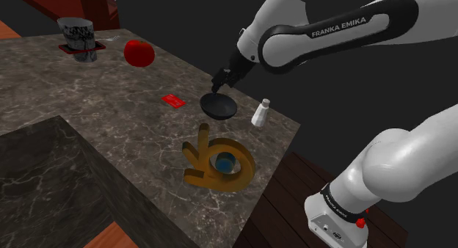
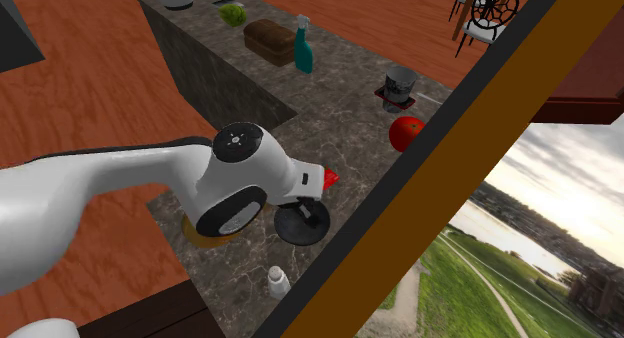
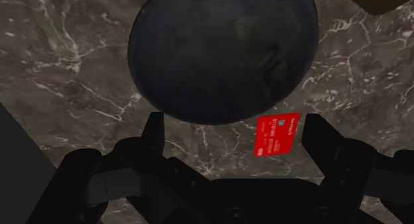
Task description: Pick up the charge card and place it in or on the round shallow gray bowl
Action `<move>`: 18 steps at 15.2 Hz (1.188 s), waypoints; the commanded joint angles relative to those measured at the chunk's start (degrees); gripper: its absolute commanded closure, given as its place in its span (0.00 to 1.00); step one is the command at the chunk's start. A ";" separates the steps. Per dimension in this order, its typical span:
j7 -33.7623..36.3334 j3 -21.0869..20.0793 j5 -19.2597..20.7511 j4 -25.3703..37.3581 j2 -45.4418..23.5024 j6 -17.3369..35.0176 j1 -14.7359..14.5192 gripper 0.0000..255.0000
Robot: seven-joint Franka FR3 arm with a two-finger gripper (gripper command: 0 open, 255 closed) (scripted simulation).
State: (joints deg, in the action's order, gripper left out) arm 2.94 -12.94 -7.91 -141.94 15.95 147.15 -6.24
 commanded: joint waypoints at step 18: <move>29.85 3.51 39.26 24.30 -36.07 22.26 -7.64 0.00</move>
State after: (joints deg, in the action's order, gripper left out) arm 32.46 -9.94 30.78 -118.37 -19.05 168.97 -13.59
